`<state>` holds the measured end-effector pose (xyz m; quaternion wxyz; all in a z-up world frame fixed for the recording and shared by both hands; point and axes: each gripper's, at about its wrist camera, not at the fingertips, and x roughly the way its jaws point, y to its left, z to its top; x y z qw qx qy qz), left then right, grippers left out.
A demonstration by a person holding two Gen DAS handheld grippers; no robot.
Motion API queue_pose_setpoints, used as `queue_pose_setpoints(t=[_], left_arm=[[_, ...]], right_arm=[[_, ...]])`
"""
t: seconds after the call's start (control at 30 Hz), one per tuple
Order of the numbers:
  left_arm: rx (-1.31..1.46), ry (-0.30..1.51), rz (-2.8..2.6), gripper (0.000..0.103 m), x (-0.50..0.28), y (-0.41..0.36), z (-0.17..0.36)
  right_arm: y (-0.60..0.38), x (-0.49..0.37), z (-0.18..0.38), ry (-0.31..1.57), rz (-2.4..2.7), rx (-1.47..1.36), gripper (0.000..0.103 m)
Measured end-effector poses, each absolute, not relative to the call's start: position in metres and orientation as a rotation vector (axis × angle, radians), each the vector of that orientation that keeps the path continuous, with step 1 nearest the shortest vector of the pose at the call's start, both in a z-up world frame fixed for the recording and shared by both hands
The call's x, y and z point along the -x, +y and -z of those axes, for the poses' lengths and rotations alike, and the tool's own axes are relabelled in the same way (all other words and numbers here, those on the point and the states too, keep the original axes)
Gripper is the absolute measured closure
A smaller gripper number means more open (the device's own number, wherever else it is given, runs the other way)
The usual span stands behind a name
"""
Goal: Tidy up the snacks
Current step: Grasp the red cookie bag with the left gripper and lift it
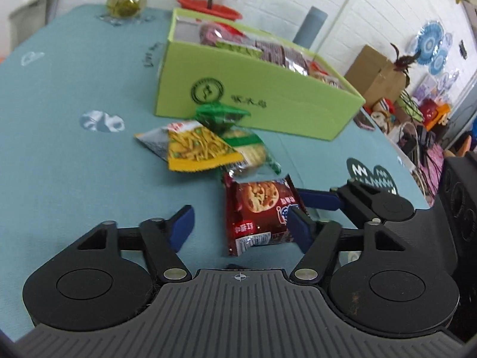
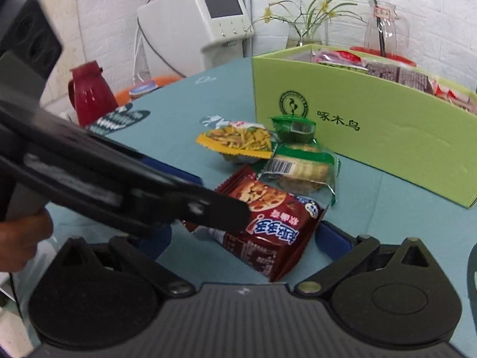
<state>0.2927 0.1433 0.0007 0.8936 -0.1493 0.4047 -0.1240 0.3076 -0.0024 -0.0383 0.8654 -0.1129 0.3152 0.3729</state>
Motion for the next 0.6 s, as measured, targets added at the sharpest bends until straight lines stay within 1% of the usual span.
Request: queue_pose_setpoints(t=[0.07, 0.13, 0.2, 0.27, 0.33, 0.4, 0.47, 0.5, 0.6], left_arm=[[0.303, 0.833, 0.272, 0.067, -0.294, 0.138, 0.004], [0.303, 0.831, 0.302, 0.077, -0.290, 0.133, 0.004], [0.261, 0.820, 0.336, 0.074, -0.281, 0.124, 0.003], [0.191, 0.806, 0.349, 0.068, -0.272, 0.116, 0.002], [0.186, 0.808, 0.337, 0.068, -0.268, 0.117, 0.000], [0.210, 0.801, 0.293, 0.068, -0.264, 0.123, -0.005], [0.255, 0.781, 0.259, 0.063, -0.257, 0.133, -0.011], [0.284, 0.778, 0.246, 0.059, -0.253, 0.138, -0.014], [0.373, 0.784, 0.237, 0.058, -0.240, 0.149, -0.016]], right_arm=[[0.001, -0.298, 0.040, 0.655, -0.761, 0.262, 0.001], [0.003, -0.285, 0.041, 0.655, -0.747, 0.268, 0.001], [0.001, -0.269, 0.043, 0.656, -0.722, 0.288, 0.001], [-0.004, -0.257, 0.042, 0.661, -0.754, 0.302, 0.001], [-0.013, -0.256, 0.035, 0.625, -0.754, 0.332, 0.001], [-0.018, -0.264, 0.027, 0.595, -0.704, 0.363, 0.001], [-0.018, -0.274, 0.021, 0.578, -0.725, 0.353, 0.001], [-0.018, -0.280, 0.020, 0.586, -0.754, 0.337, 0.001], [-0.013, -0.297, 0.029, 0.645, -0.836, 0.289, 0.001]])
